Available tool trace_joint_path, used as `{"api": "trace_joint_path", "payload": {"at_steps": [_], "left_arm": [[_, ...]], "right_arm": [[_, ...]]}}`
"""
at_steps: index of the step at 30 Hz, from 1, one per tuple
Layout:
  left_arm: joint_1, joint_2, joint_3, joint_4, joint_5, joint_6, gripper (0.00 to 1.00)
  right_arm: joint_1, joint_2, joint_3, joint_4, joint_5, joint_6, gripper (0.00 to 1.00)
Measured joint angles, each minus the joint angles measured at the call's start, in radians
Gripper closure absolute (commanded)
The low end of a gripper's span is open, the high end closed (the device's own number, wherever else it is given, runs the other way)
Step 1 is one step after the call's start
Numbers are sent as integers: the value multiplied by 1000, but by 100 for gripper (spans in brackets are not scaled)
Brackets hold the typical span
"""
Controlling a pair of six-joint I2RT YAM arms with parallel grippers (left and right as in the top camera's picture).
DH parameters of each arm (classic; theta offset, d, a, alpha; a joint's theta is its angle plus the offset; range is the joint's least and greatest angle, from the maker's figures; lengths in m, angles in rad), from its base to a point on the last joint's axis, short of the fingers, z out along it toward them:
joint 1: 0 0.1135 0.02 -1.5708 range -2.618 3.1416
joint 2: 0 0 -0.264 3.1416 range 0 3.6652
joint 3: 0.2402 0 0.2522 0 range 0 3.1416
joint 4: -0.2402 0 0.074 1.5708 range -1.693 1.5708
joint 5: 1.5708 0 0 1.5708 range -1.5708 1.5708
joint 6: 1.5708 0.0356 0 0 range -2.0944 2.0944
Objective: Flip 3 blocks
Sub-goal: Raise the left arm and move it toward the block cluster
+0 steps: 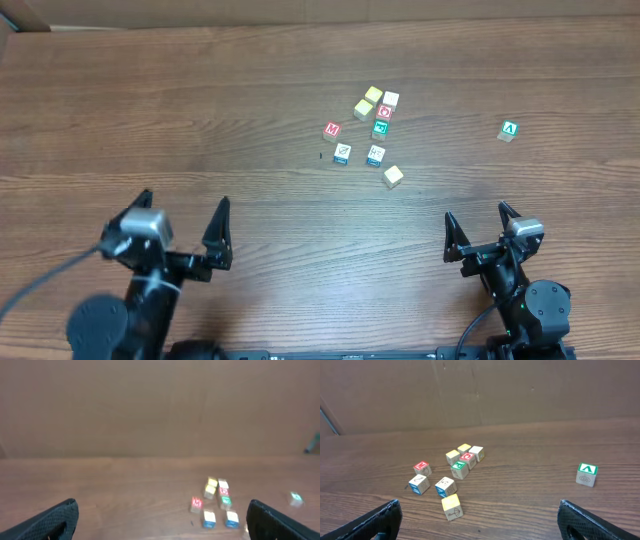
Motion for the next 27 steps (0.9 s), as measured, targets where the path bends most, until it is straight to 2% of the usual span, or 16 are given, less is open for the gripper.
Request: {"api": "trace_joint_path", "payload": {"at_steps": [8,13,15,18,19,20,21,27], "left_arm": [[0,382,426,-414,112,2,0],[-1,690,792,-787,186,26,0],[-1,809,908,-879,222,28,0],[-1,919,991,-944,278,28,0],[-1,955,1006,-951,307,28,10],[-1,980,1009,-961,329,28,63],[-1,1006,1010,-980,354,30,96],[-3,1104,1010,-1064,411,31,96]], "right_arm": [[0,0,-1,0,0,0,0],[0,0,-1,0,0,0,0],[0,0,-1,0,0,0,0],[0,-1,-1,0,0,0,0],[0,-1,-1,0,0,0,0],[0,-1,-1,0,0,0,0],[0,-1,-1,0,0,0,0],[0,-1,-1,0,0,0,0]]}}
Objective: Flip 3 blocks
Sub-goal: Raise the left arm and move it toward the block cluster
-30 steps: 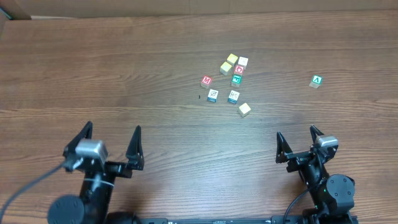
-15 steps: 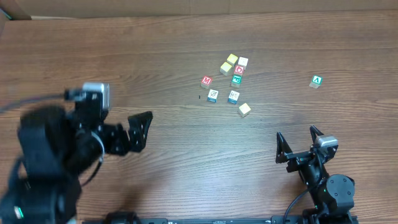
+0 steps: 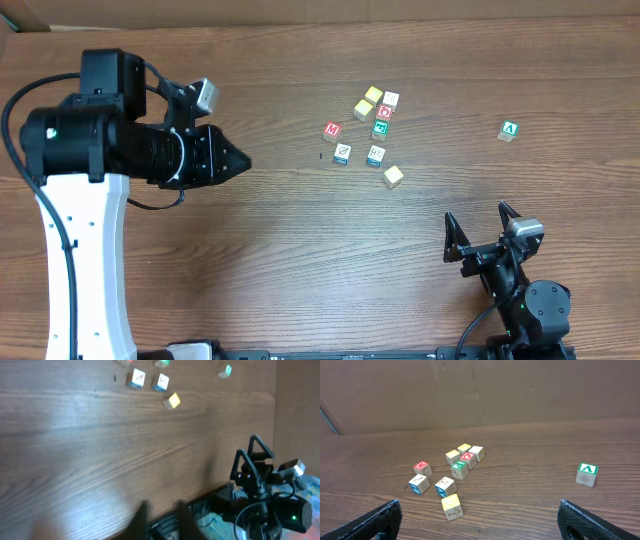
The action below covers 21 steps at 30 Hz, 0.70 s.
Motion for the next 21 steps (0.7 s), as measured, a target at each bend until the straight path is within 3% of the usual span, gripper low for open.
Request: {"api": "trace_joint_path", "payload": {"at_steps": [4,11,12,14,18,21], "left_arm": [[-16,12,0,-18,-33,-5,96],[-132,12,-5,-37,-219,-71,94],[-150,12,-5,-37,-243,-84,88],[-189,12,-6,-35,-289,-108,65],[-262,12,-7,-20,-362,-158,51],[-303,12,-7,-3,-388,-182,33]], "right_arm": [[0,0,0,0,0,0,0],[0,0,0,0,0,0,0],[0,0,0,0,0,0,0],[0,0,0,-1,0,0,0],[0,0,0,0,0,0,0],[0,0,0,0,0,-1,0]]}}
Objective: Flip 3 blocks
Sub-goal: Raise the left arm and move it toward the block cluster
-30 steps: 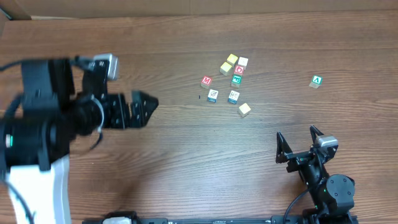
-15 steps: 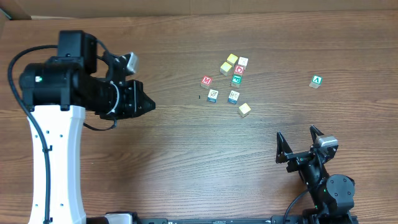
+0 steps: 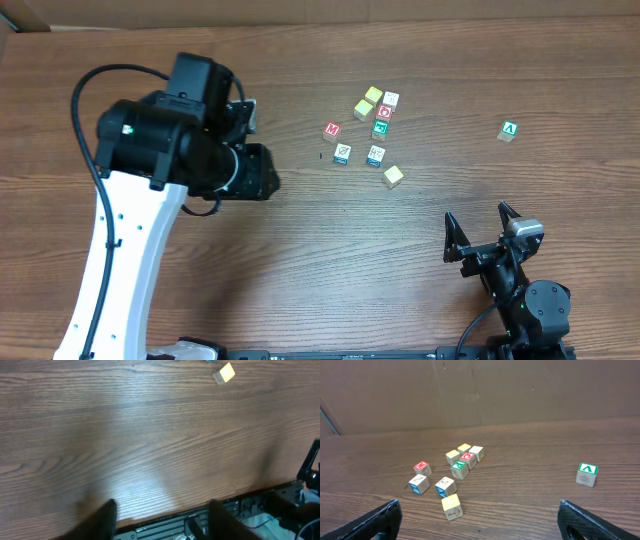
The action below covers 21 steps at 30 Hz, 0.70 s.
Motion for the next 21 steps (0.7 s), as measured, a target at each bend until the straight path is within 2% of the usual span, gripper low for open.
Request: {"api": "trace_joint_path", "payload": {"at_steps": [2,5,6,7,21], "left_arm": [[-18,0,0,10,-16,-19,19],[-31,0,-1,19,-32,-42,10],[-32,0,-1,23,-36,-44,2],[-32,0,-1,25,-40,-44,0],[-32,7,-1,42,-70,-57,0]], "right_arm": [[0,0,0,0,0,1,0],[0,0,0,0,0,1,0],[0,0,0,0,0,1,0],[0,0,0,0,0,1,0],[0,0,0,0,0,1,0]]}}
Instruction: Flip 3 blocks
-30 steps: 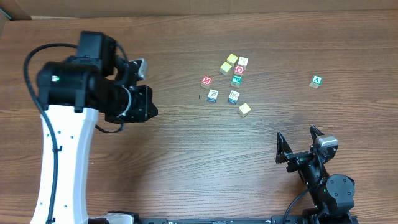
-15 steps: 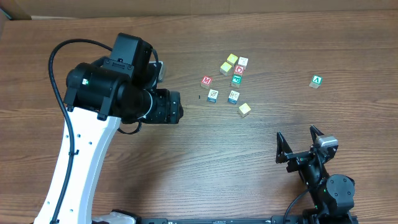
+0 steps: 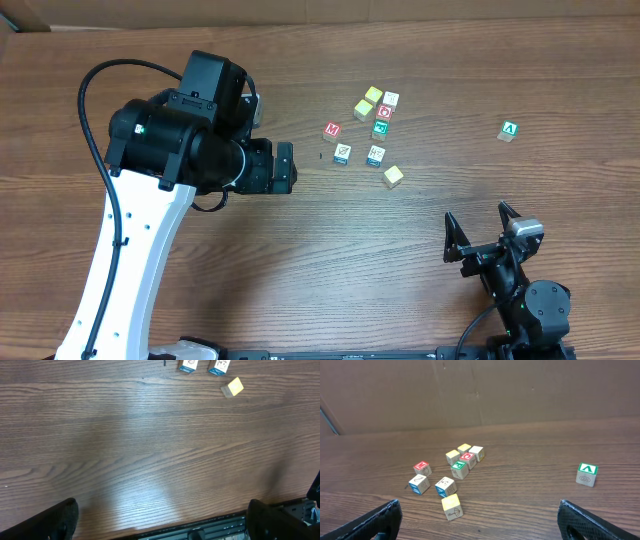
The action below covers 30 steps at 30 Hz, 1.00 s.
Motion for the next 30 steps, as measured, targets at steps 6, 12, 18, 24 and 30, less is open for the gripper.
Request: {"api": "trace_joint_path", "payload": {"at_steps": [6,12,18,24,30], "left_arm": [[0,0,0,0,0,0,0],[0,0,0,0,0,0,0],[0,0,0,0,0,0,0],[0,0,0,0,0,0,0],[0,0,0,0,0,0,0]], "right_arm": [[0,0,0,0,0,0,0],[0,0,0,0,0,0,0],[0,0,0,0,0,0,0],[0,0,0,2,0,0,0],[0,-1,-1,27,4,2,0]]}}
